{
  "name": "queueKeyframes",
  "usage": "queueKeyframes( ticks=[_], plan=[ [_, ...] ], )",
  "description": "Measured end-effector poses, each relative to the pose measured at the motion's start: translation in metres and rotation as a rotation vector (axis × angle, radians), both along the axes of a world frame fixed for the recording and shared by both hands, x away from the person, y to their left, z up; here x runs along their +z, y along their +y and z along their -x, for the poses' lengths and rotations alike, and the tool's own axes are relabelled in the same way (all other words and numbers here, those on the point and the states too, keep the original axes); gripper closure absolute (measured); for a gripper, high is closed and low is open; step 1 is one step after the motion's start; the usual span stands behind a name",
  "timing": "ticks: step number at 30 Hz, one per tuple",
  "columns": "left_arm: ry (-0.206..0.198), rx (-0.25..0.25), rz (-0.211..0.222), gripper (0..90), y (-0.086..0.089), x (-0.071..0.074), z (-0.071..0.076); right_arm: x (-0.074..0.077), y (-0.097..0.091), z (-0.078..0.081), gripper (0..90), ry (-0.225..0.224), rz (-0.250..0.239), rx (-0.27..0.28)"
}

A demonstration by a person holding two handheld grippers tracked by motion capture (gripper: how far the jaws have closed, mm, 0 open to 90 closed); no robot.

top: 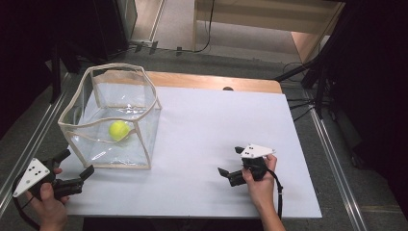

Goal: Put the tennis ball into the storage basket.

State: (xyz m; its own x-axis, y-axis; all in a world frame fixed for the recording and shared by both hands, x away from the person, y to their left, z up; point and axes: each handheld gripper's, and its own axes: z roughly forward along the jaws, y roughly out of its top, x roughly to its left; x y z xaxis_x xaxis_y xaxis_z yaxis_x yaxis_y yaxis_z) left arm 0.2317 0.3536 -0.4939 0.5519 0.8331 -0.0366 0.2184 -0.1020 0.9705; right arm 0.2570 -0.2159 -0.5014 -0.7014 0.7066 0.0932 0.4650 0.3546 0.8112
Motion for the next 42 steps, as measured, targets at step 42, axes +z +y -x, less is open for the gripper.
queueKeyframes(
  ticks=[42],
  plan=[
    [-0.003, -0.005, -0.006, 0.0, -0.001, 0.000, 0.000, -0.009, -0.091, 0.042, 0.0, -0.076, -0.111, -0.236]
  ],
)
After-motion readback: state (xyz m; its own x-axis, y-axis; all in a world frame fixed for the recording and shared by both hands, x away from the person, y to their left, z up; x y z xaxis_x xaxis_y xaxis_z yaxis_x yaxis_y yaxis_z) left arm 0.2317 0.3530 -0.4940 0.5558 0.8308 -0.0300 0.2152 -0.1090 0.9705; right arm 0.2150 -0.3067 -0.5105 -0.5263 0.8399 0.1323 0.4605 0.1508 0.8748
